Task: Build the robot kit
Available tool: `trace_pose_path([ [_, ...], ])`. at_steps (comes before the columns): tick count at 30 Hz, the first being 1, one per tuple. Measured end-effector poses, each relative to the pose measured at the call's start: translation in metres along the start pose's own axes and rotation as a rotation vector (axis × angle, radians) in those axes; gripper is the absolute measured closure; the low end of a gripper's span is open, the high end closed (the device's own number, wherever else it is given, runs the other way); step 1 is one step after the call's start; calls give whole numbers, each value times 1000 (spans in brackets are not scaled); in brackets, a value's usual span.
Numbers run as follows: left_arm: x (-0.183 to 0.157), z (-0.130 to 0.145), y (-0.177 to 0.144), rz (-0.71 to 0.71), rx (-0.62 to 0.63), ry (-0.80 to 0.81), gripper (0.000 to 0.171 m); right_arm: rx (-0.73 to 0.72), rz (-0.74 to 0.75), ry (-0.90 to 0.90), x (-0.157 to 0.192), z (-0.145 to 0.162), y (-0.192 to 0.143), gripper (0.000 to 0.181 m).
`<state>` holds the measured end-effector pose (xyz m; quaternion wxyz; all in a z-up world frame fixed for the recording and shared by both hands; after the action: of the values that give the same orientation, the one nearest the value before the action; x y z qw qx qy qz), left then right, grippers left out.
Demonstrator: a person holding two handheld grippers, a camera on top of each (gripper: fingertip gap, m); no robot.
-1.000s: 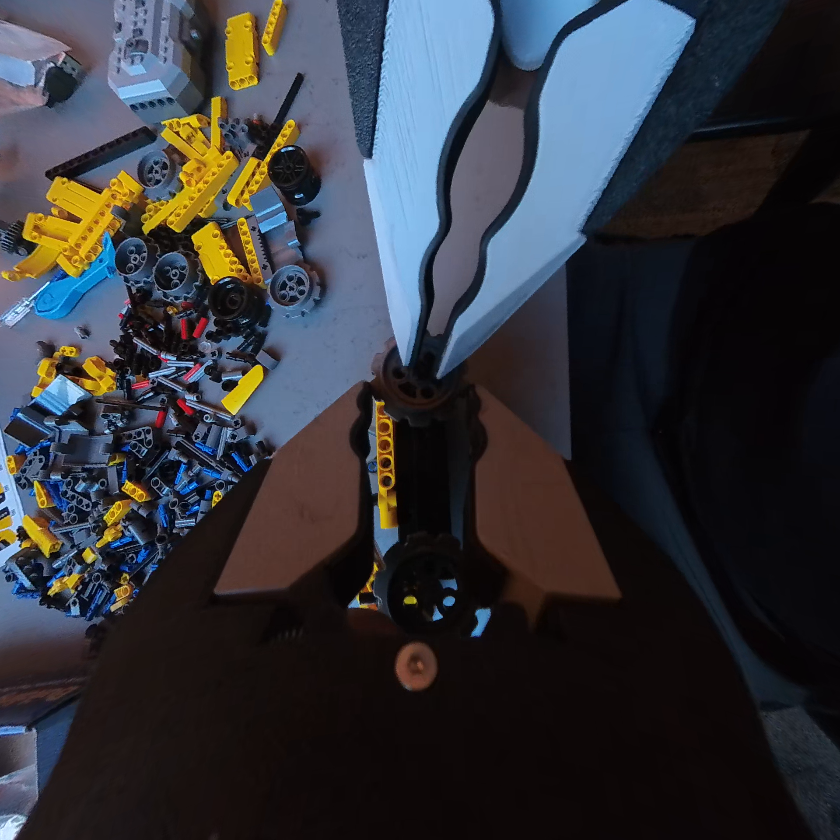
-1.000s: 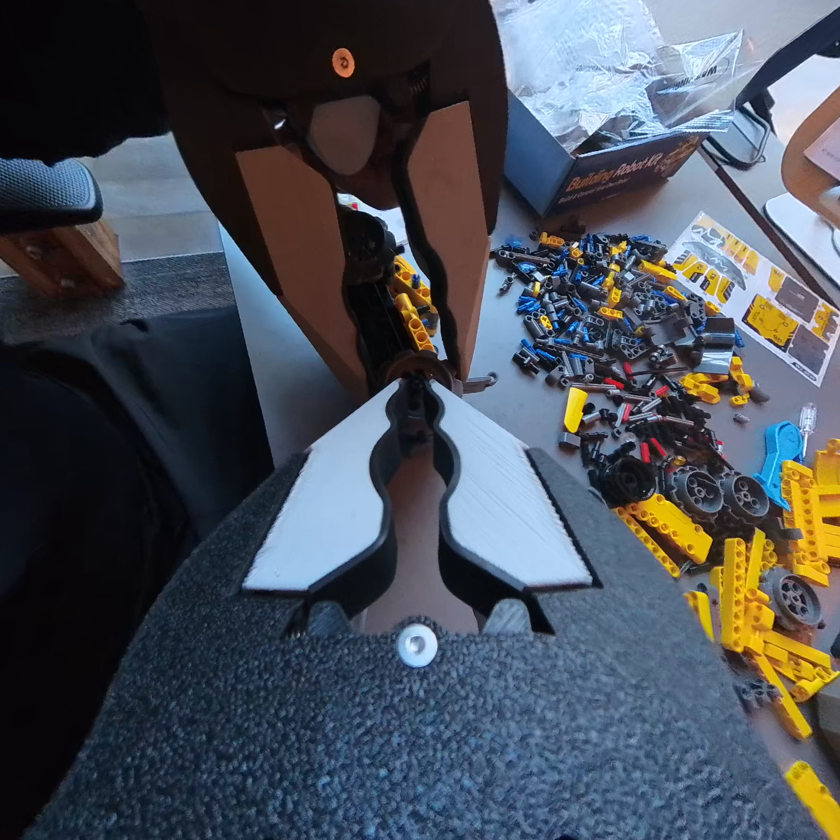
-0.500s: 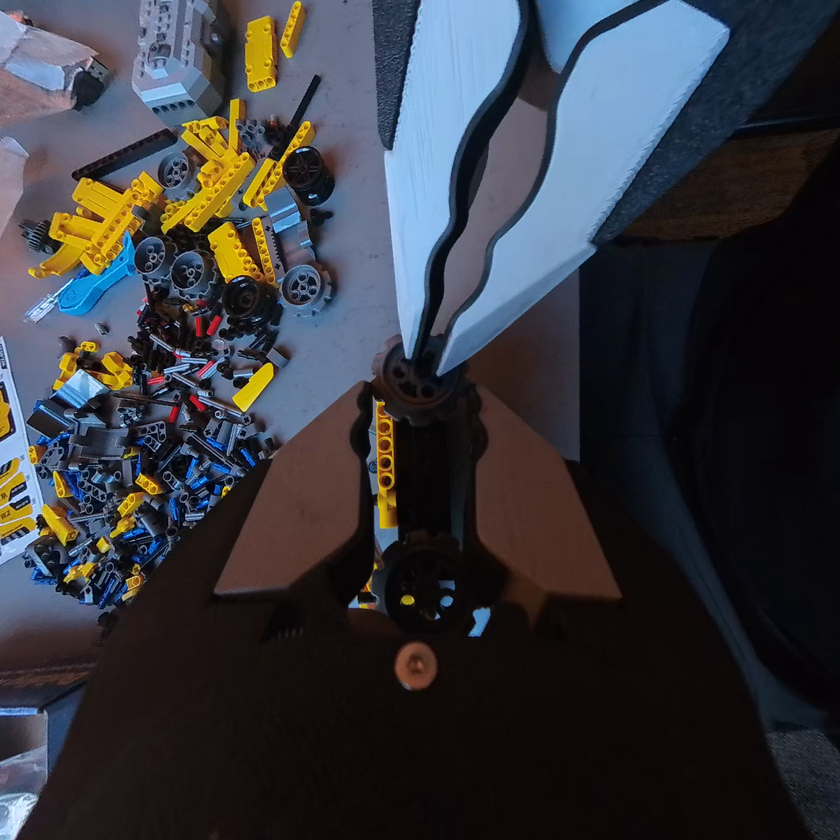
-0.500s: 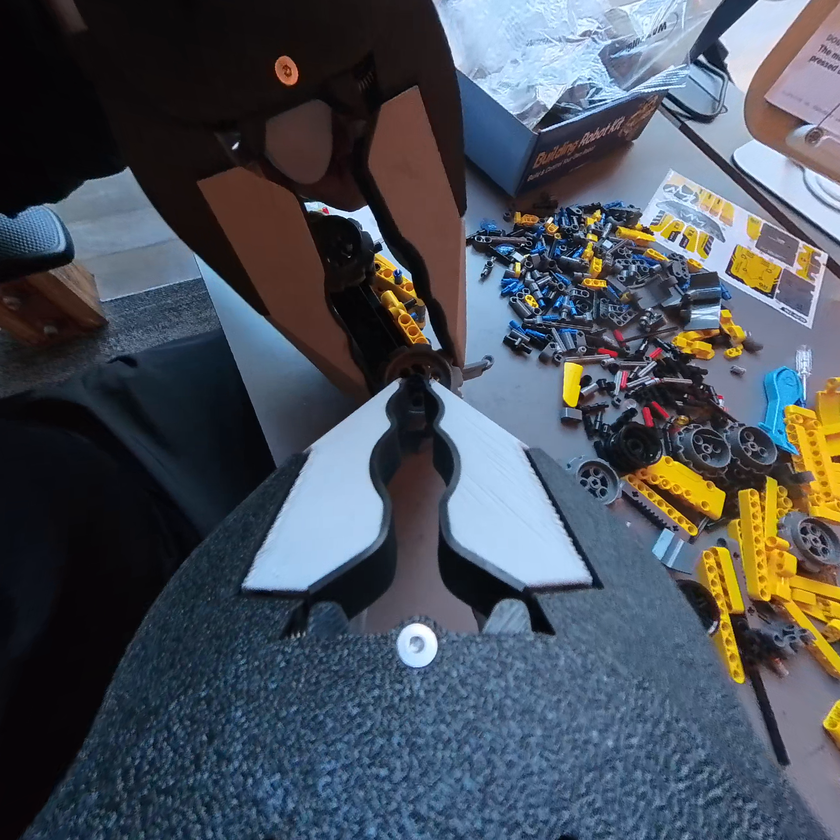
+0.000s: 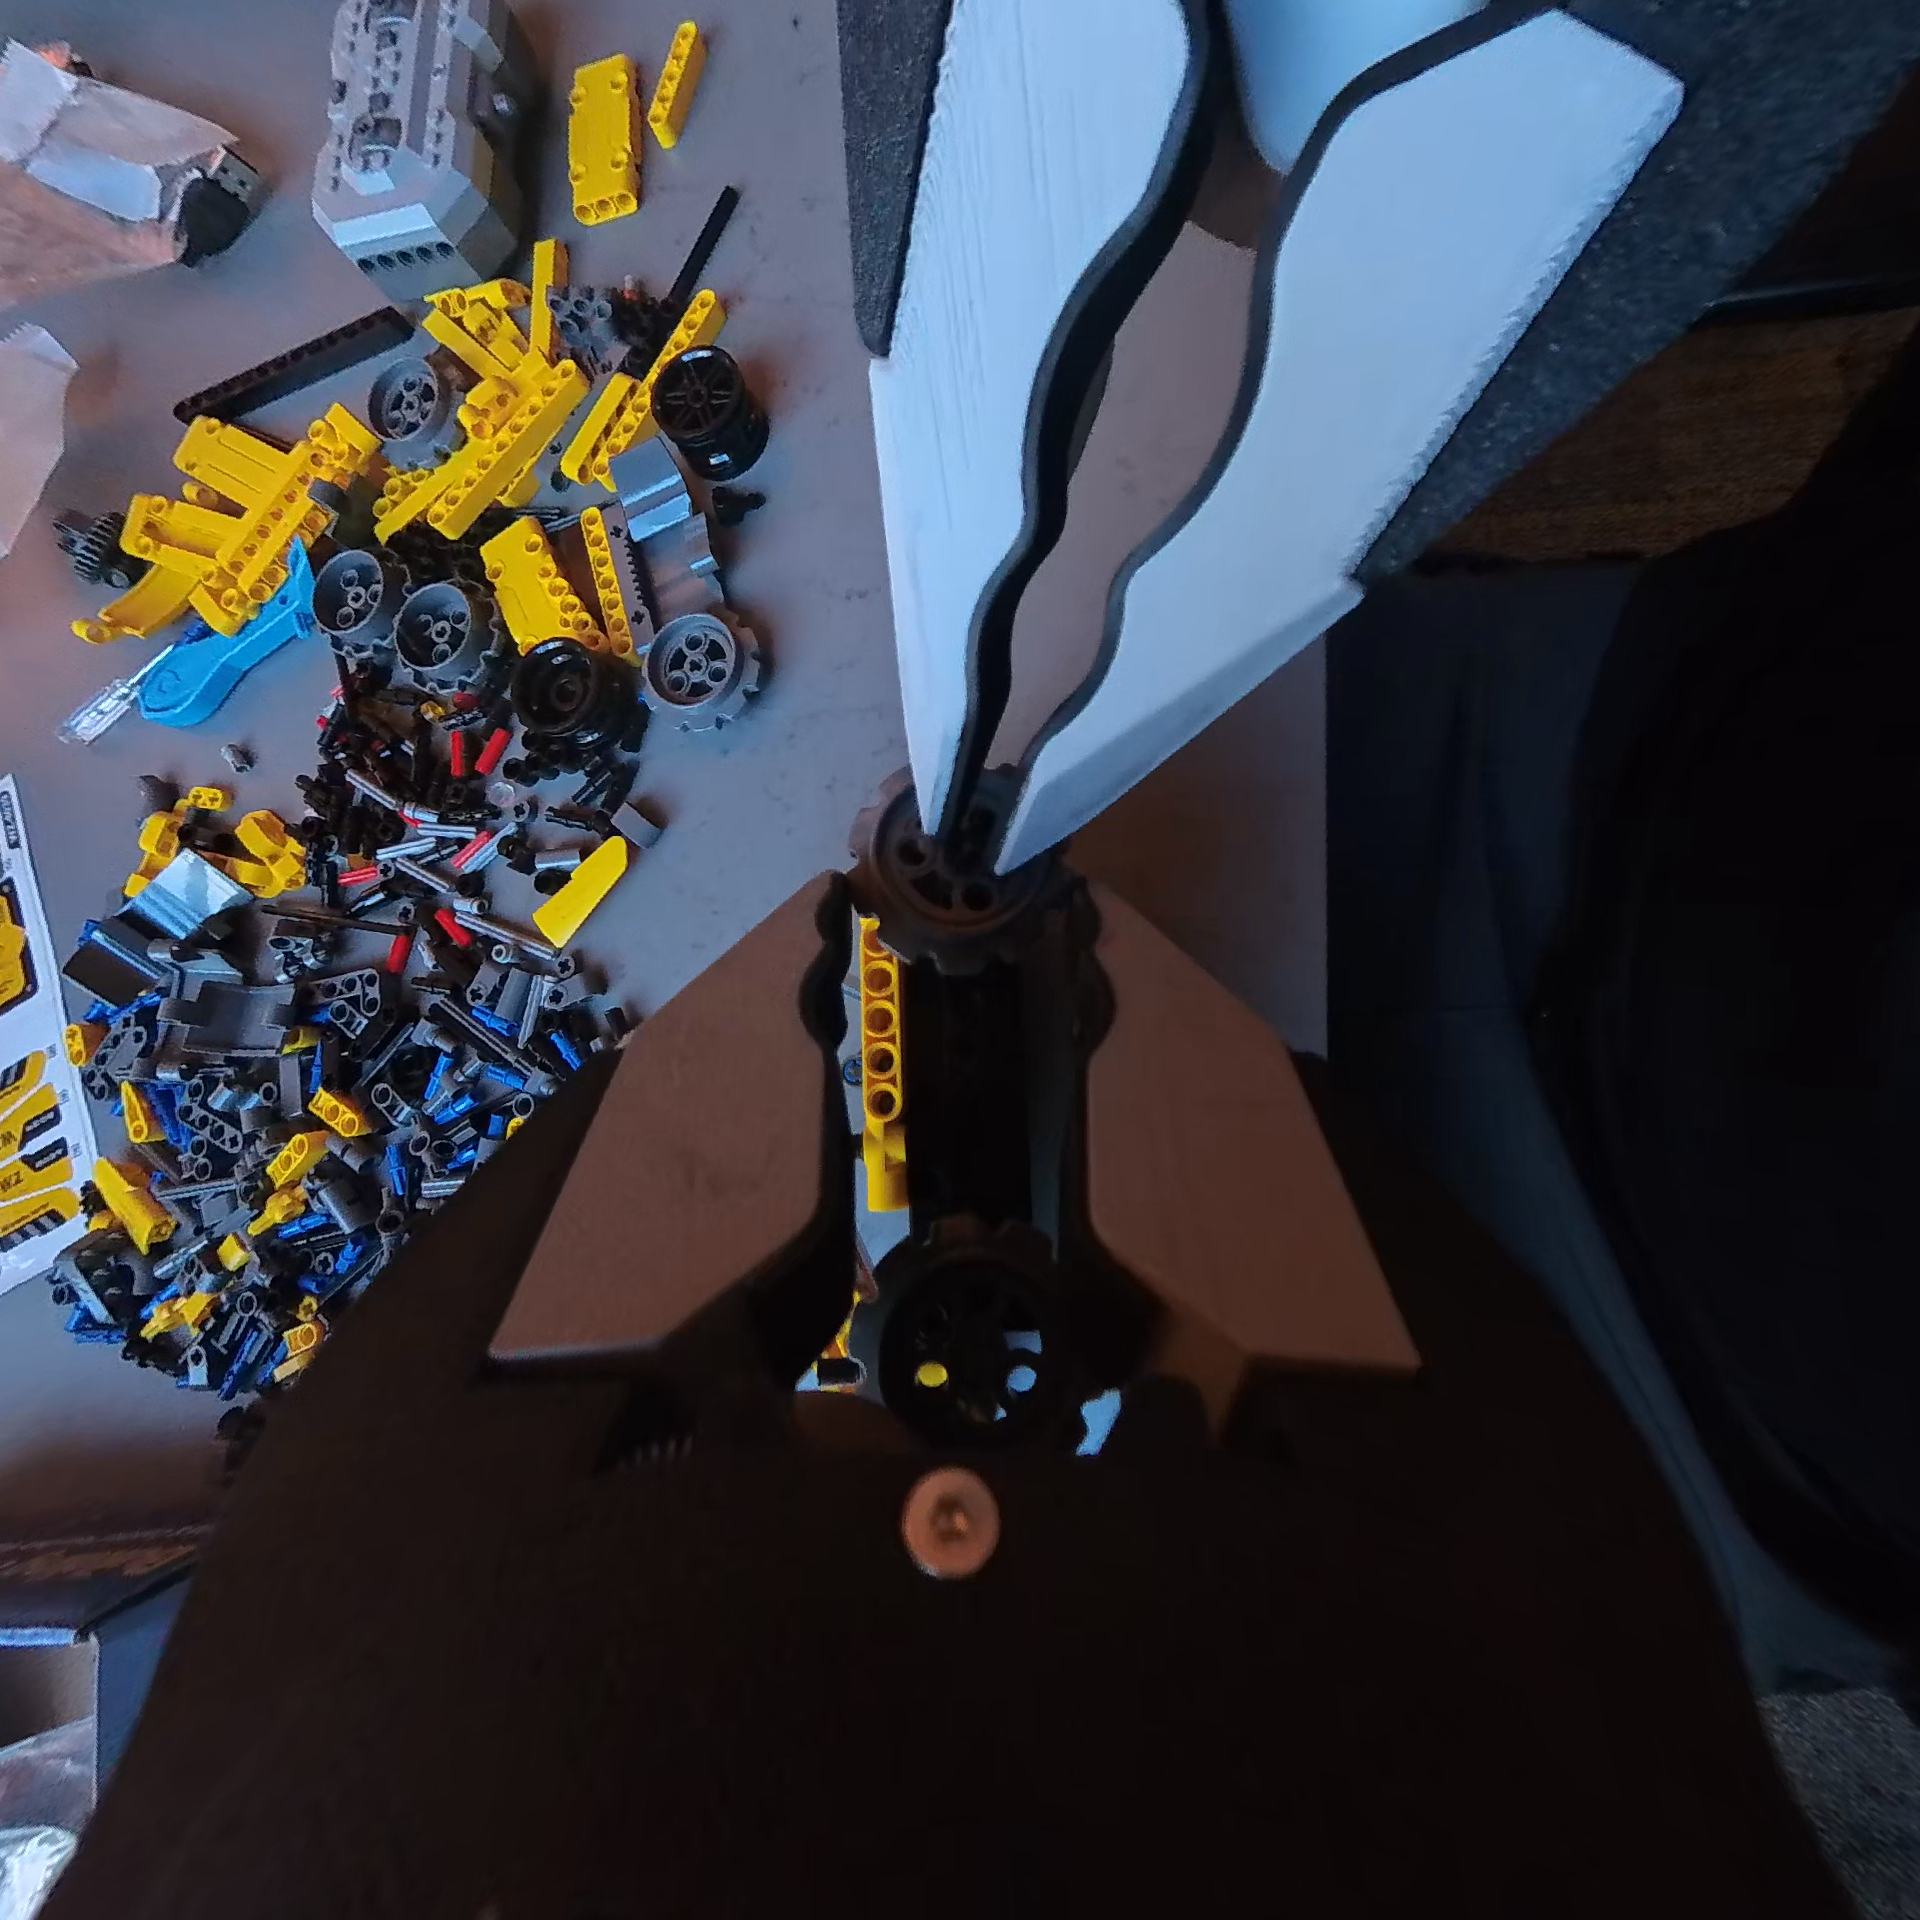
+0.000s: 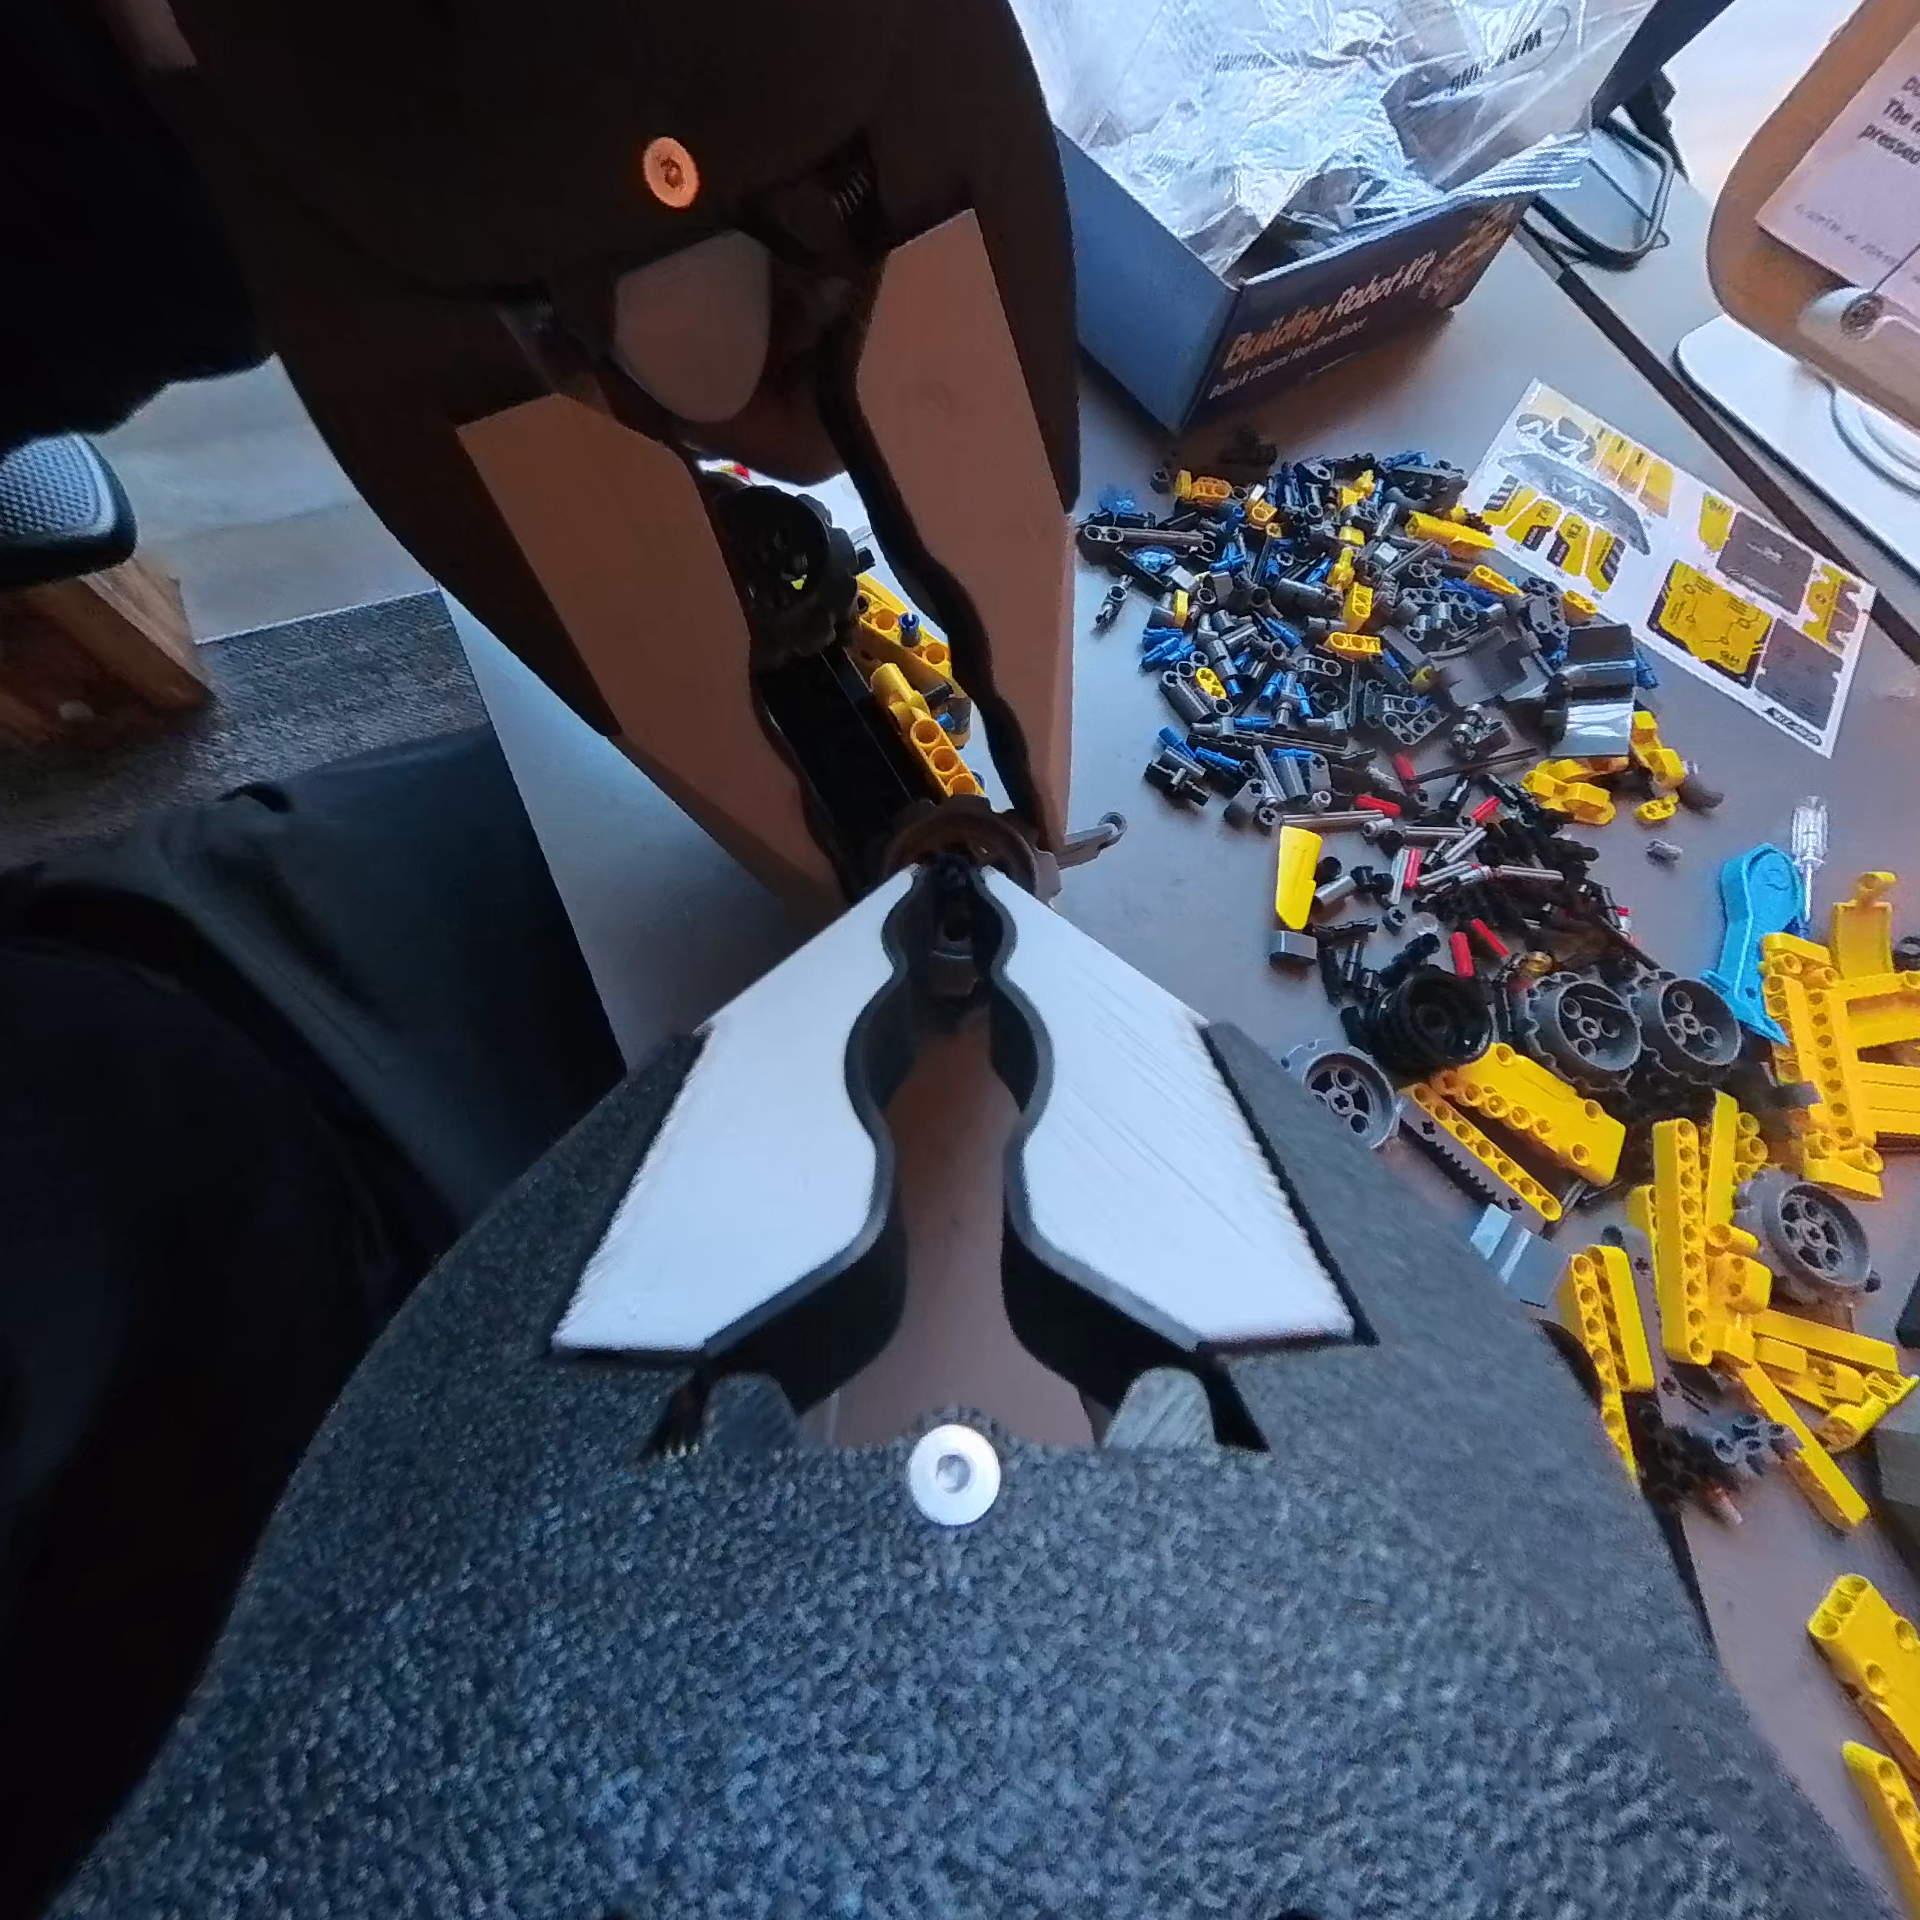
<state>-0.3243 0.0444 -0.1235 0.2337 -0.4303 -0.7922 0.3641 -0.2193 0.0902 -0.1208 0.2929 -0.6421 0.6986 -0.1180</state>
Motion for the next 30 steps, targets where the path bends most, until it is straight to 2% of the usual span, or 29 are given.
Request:
trace_pose_path([
  [16, -1, 1, 0, -16, -12, -6, 133, 0, 31, 93, 2, 2, -1, 175],
  [30, -1, 0, 1, -25, -13, -2, 133, -10, 38, 77, 3, 2, 0, 175],
])
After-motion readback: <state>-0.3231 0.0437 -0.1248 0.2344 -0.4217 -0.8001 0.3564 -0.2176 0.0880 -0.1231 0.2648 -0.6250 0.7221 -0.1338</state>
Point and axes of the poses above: each gripper's, where its closed fingertips meet, y out along the fingers, z out of its underside, x = y × z across the jaws, the point moved 9 cm from there along -y, back along the fingers, and after that the axes turned 11 degrees about z, right-handed, at the moved point
